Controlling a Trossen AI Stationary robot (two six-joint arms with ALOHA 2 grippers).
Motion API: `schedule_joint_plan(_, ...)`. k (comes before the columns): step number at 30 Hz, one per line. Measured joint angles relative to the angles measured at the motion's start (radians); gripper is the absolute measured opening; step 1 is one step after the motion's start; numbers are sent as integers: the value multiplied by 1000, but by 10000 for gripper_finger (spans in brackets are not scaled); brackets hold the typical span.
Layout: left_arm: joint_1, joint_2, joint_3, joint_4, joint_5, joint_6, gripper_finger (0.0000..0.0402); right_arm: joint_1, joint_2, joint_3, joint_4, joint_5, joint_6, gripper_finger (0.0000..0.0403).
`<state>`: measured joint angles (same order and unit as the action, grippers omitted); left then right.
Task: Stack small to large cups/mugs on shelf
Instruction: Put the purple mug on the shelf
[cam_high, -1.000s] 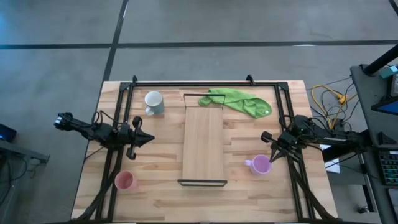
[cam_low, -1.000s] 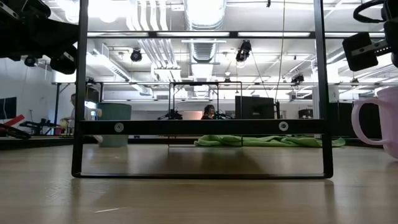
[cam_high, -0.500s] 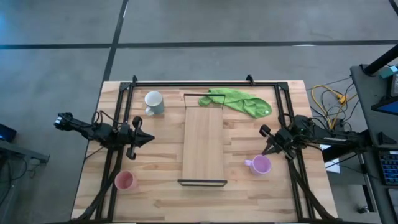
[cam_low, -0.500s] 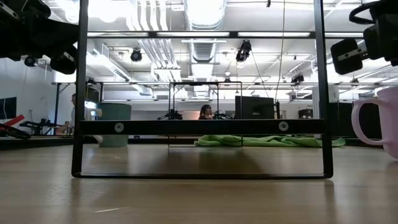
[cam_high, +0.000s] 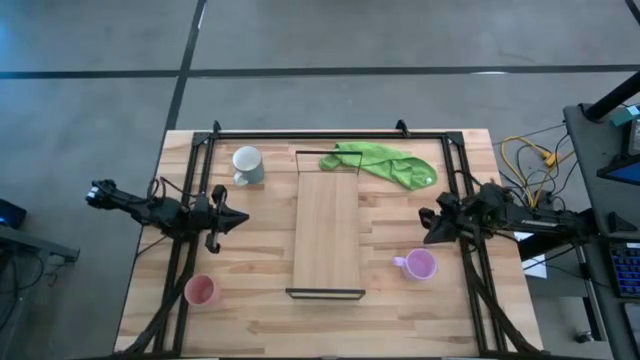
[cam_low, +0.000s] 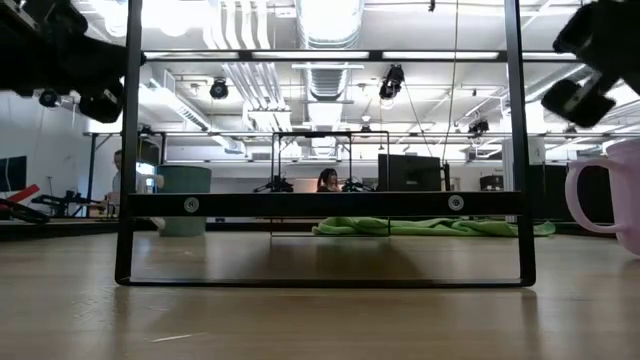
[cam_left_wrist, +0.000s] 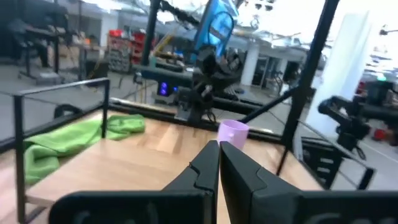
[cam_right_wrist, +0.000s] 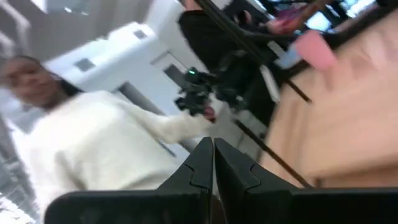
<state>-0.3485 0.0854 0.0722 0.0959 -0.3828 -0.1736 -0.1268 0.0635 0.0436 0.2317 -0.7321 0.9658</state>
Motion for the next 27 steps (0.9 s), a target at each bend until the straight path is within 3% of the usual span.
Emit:
schedule_joint_plan(4,0,85,188,-91,6,64,0,8,53,143,-23,-1,5,9)
schedule_joint_plan(7,0,209,404,-292,-47,109,0,13,147,307,-169,-6,-17,9)
schedule_joint_plan(11,0,427,728,-603,-69,179,0,20,322,547,-395,-29,-213,9)
schedule_joint_plan(14,0,566,914,-699,-71,213,0,20,455,706,-461,-34,-392,9)
schedule_joint_plan(19,0,685,1104,-622,-68,208,0,20,624,946,-451,-6,-513,9)
schedule_joint_plan(27,0,820,1198,-243,-68,208,0,20,838,1299,-457,1,-353,9)
